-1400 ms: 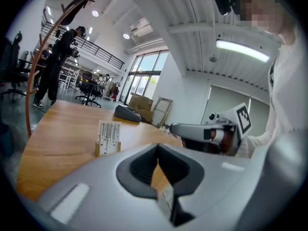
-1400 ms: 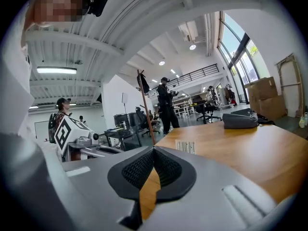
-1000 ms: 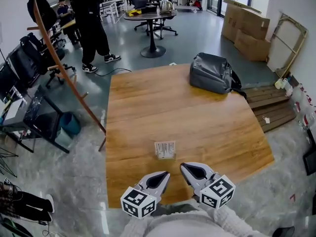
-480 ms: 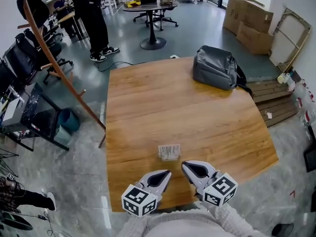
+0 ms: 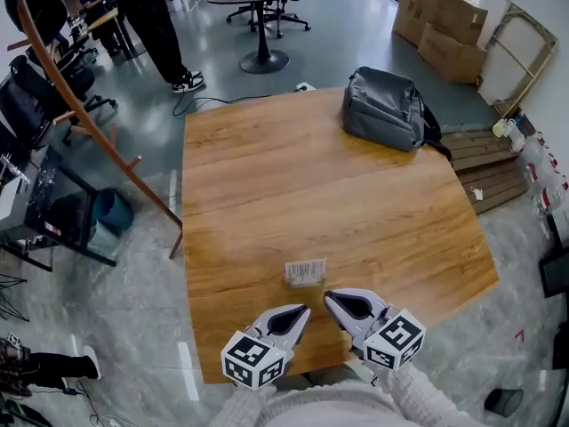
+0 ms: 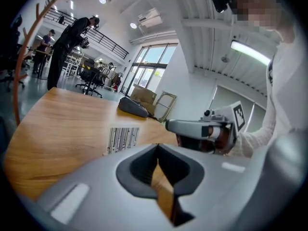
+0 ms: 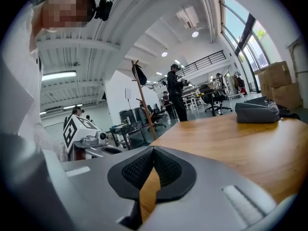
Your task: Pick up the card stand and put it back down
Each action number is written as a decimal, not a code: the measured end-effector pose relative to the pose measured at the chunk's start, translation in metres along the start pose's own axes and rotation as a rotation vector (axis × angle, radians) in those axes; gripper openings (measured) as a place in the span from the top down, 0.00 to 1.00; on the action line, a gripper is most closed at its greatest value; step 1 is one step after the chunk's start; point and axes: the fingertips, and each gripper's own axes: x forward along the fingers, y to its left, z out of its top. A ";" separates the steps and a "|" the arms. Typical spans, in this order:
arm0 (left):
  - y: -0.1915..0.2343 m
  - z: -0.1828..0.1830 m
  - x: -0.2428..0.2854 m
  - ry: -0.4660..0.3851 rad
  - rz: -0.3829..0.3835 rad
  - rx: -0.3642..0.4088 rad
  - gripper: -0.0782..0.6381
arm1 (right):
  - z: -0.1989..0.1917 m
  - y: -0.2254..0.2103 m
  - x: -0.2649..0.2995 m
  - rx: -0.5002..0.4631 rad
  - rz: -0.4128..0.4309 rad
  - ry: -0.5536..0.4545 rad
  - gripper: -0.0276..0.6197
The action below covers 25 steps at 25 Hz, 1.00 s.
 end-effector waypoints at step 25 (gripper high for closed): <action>0.049 -0.031 0.040 0.029 0.032 -0.112 0.88 | -0.068 -0.061 0.054 -0.185 0.151 0.303 0.66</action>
